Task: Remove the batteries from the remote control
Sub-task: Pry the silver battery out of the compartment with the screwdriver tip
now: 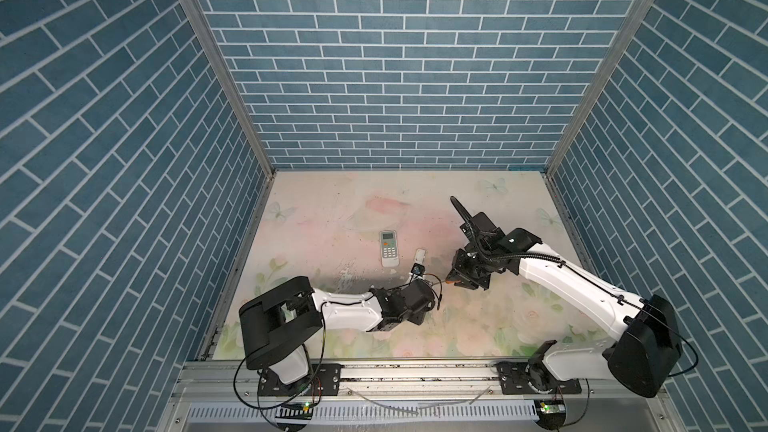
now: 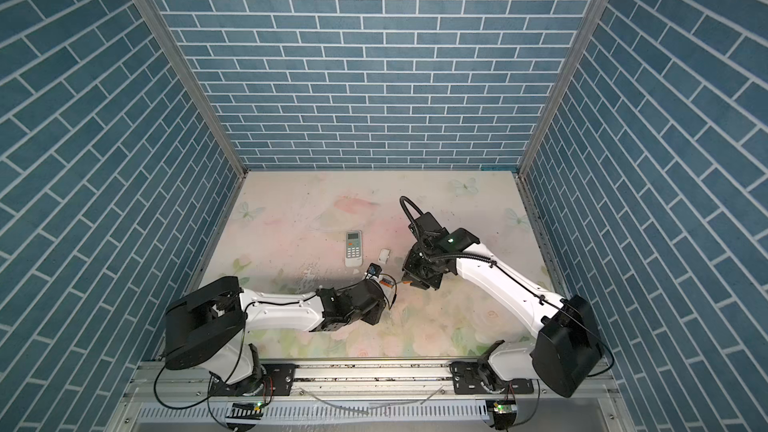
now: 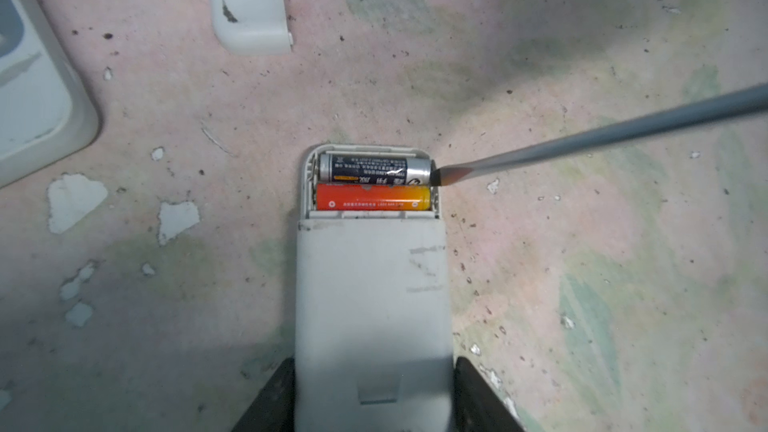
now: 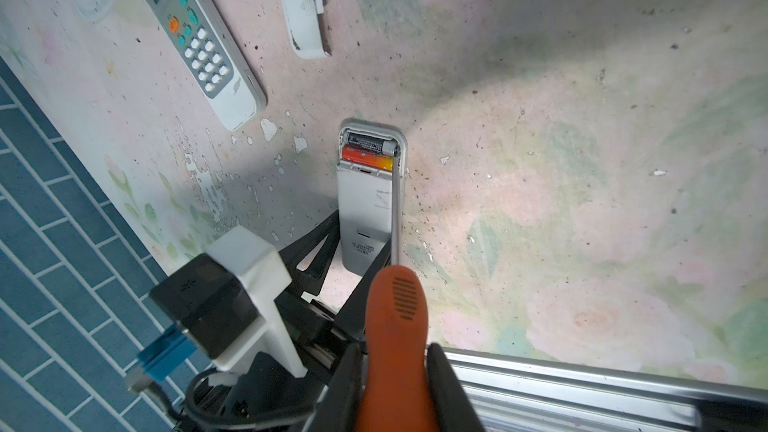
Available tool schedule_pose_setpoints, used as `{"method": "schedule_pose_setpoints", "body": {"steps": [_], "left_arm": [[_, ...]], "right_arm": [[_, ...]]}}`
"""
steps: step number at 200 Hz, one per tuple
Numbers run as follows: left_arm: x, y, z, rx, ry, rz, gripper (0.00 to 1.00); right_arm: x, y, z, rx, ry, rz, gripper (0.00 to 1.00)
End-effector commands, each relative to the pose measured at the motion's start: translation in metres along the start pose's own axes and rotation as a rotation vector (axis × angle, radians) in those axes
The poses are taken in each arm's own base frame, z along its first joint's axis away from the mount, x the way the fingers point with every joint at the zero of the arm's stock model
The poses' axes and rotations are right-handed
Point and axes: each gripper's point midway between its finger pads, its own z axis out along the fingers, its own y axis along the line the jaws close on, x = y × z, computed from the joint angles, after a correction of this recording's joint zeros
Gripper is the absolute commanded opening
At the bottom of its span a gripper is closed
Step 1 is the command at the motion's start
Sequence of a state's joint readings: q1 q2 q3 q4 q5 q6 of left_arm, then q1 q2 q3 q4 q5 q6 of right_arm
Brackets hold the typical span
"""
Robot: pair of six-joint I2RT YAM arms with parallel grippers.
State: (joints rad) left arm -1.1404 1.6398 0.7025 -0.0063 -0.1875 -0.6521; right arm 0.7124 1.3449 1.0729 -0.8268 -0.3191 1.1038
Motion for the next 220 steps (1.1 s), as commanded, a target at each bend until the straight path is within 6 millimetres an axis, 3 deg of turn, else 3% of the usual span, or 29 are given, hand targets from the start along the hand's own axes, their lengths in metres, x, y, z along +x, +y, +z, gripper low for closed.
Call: {"method": "schedule_pose_setpoints", "body": {"steps": [1,98,220], "left_arm": [[0.147,0.055,0.003,-0.133,0.538,0.046,0.45],[0.152,0.055,0.004,-0.141,0.546,0.044,0.45],[0.157,0.055,0.006,-0.146,0.543,0.03,0.45]], "right_arm": [[-0.003,0.044,-0.002,-0.203,-0.006,-0.065,0.0],[-0.005,0.059,-0.013,-0.258,-0.021,-0.088,0.0],[-0.006,0.063,-0.027,-0.261,-0.051,-0.111,0.0]]}}
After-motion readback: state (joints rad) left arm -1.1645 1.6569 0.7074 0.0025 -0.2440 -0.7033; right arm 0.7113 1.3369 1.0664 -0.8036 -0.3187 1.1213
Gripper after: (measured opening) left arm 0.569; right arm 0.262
